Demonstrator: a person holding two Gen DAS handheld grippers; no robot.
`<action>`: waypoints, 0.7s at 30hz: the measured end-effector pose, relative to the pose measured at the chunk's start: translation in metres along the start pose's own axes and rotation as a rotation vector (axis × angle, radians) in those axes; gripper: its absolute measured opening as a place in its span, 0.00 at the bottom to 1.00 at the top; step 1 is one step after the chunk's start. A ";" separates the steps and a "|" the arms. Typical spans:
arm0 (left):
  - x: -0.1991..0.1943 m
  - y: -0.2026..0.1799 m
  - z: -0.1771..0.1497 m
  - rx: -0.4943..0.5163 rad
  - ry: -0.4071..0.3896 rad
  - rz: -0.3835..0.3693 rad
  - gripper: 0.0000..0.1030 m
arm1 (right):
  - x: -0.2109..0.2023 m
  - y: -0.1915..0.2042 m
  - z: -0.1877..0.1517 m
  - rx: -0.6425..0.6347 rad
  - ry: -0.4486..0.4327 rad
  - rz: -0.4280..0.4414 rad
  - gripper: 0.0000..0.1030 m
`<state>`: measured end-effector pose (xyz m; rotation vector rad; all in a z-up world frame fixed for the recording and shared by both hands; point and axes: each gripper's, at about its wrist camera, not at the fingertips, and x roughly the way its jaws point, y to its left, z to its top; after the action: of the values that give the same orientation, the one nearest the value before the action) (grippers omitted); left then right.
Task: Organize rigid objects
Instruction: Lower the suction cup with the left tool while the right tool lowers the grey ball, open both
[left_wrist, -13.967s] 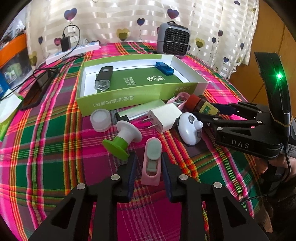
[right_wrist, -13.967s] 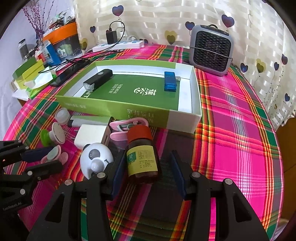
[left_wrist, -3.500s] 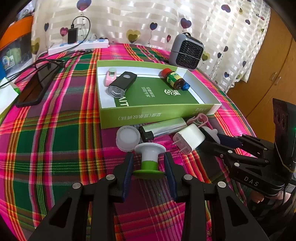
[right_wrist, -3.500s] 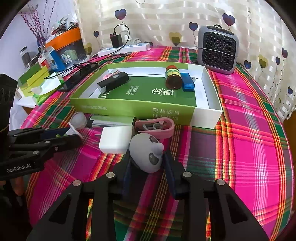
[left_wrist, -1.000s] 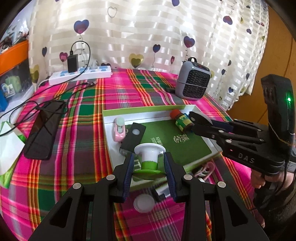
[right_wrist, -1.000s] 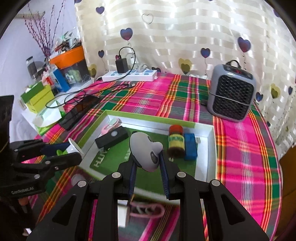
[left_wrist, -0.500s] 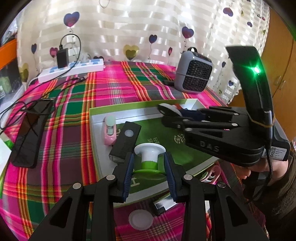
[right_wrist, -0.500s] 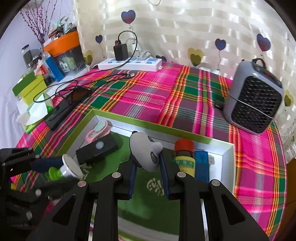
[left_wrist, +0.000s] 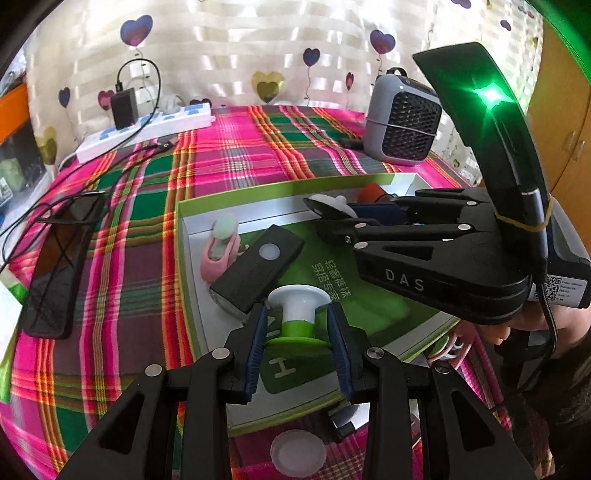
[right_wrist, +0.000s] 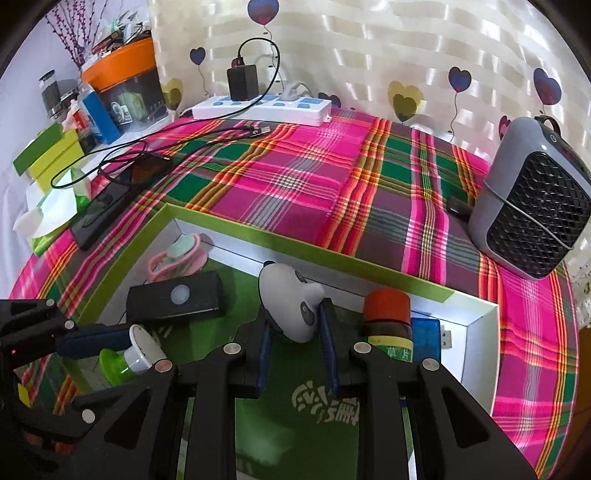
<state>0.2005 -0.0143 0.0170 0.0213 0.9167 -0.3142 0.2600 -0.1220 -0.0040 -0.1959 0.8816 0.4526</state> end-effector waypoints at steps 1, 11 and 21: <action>0.001 0.000 0.000 0.001 0.001 0.002 0.31 | 0.001 0.000 0.000 -0.003 0.003 -0.002 0.24; 0.000 -0.002 0.000 0.011 0.002 0.016 0.31 | 0.003 0.005 0.000 -0.026 0.012 -0.020 0.25; 0.001 -0.003 0.000 0.017 0.003 0.027 0.32 | 0.004 0.005 -0.001 -0.019 0.021 -0.015 0.25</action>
<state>0.2002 -0.0178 0.0167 0.0493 0.9161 -0.2971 0.2593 -0.1166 -0.0075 -0.2246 0.8959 0.4461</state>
